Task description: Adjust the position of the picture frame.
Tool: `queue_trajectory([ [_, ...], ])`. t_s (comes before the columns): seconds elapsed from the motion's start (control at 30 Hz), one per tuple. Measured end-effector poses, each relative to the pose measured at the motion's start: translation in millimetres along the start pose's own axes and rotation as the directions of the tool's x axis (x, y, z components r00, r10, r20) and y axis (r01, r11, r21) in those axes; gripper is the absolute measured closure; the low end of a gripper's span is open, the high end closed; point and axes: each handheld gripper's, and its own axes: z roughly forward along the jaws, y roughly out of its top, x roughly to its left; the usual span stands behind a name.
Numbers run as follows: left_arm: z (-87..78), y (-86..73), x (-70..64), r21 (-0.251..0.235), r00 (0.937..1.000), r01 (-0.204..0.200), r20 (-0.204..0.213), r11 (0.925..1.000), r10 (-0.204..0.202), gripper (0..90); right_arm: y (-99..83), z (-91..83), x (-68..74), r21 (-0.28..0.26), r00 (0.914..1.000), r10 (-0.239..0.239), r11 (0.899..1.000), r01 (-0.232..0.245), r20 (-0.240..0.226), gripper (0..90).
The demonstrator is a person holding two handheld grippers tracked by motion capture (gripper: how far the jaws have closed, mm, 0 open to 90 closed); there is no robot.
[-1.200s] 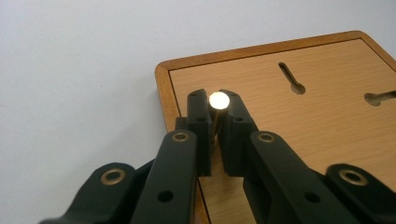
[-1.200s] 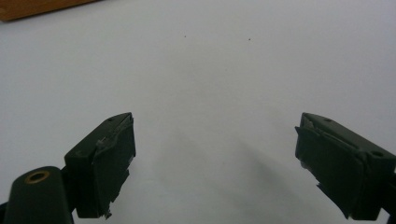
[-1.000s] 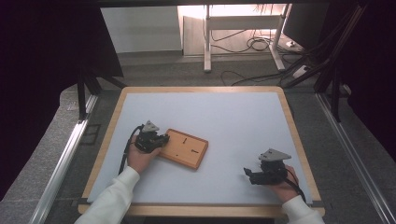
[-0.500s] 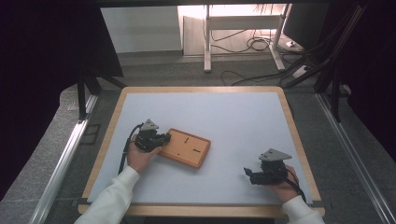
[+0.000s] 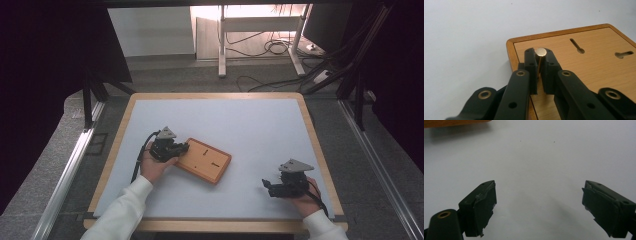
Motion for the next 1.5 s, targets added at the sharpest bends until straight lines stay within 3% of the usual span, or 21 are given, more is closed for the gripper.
queue_trajectory([
  [0.33, 7.4, 6.5, -4.6, -0.003, 0.9982, -0.045, 0.04, 0.999, 0.045, 85.1, -0.1, -0.6, -0.3, -0.002, 1.0, 0.001, 1.0, -0.001, 0.002, 12.2],
  [0.47, 12.0, 7.6, -4.5, -0.013, 0.9951, -0.064, 0.074, 0.9979, 0.065, 85.1, -0.2, -1.2, -0.4, -0.003, 1.0, 0.004, 1.0, -0.004, 0.004, 12.2],
  [0.83, 16.9, 13.1, -5.7, -0.024, 0.9891, -0.109, 0.097, 0.9938, 0.111, 85.0, -0.6, -1.7, -0.7, -0.002, 1.0, 0.004, 1.0, -0.004, 0.006, 12.2],
  [1.1, 22.2, 21.0, -10.8, -0.017, 0.9768, -0.169, 0.131, 0.9855, 0.17, 85.0, -0.8, -1.9, -0.5, -0.001, 1.0, 0.004, 1.0, -0.003, 0.008, 12.3],
  [1.13, 23.8, 23.3, -11.9, -0.018, 0.9717, -0.185, 0.146, 0.9826, 0.186, 85.0, -0.8, -1.9, -0.6, 0.0, 1.0, 0.003, 1.0, -0.003, 0.008, 12.3],
  [1.17, 23.8, 23.3, -11.9, -0.018, 0.9717, -0.185, 0.146, 0.9826, 0.186, 85.0, -0.8, -1.9, -0.6, 0.0, 1.0, 0.003, 1.0, -0.003, 0.008, 12.3],
  [1.23, 25.5, 25.4, -12.6, -0.019, 0.9656, -0.205, 0.16, 0.9787, 0.205, 85.0, -1.0, -2.1, -0.9, 0.0, 1.0, 0.005, 1.0, -0.005, 0.008, 12.3],
  [1.27, 27.4, 26.8, -12.4, -0.02, 0.9603, -0.217, 0.175, 0.976, 0.217, 85.0, -1.0, -2.1, -0.9, 0.0, 1.0, 0.005, 1.0, -0.005, 0.009, 12.3],
  [1.5, 35.2, 28.5, -12.2, -0.019, 0.9535, -0.236, 0.188, 0.9716, 0.235, 84.9, -1.3, -1.9, -0.7, 0.002, 0.9999, 0.005, 1.0, -0.005, 0.01, 12.3],
])
